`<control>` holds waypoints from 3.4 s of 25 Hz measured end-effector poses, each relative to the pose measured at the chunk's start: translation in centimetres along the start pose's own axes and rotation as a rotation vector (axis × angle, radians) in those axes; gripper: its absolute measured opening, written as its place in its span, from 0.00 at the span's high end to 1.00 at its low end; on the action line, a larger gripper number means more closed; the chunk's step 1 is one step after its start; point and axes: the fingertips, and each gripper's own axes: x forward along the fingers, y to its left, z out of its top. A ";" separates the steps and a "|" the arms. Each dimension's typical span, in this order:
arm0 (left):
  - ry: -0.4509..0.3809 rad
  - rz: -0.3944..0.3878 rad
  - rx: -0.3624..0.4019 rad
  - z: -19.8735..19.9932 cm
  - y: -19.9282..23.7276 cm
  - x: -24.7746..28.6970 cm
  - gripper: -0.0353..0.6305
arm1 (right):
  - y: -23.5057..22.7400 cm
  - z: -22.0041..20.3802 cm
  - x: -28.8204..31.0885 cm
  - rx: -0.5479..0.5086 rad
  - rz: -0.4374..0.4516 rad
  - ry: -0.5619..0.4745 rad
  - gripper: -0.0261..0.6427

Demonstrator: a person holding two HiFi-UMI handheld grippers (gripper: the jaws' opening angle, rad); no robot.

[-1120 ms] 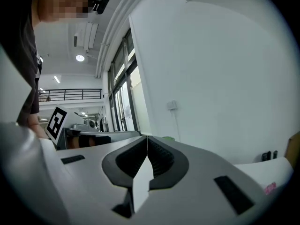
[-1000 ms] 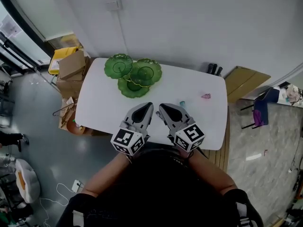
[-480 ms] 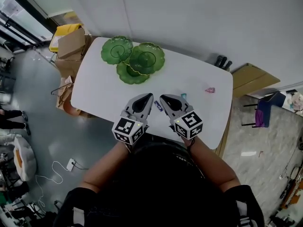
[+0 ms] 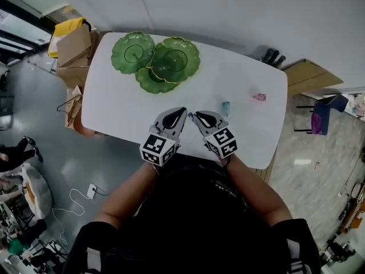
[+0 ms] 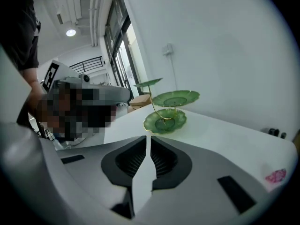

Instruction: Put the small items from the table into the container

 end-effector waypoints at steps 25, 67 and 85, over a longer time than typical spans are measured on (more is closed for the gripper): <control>0.163 -0.070 -0.101 -6.8 5.0 1.6 0.94 | -2.8 -16.2 8.3 0.079 -0.094 0.436 0.77; -0.063 0.004 0.063 4.6 -1.9 -0.7 0.94 | -1.4 5.1 -5.7 -0.035 -0.177 -0.122 0.83; -0.139 0.077 0.057 6.5 -5.8 -3.5 0.94 | 0.3 7.0 -8.9 -0.048 -0.106 -0.220 0.83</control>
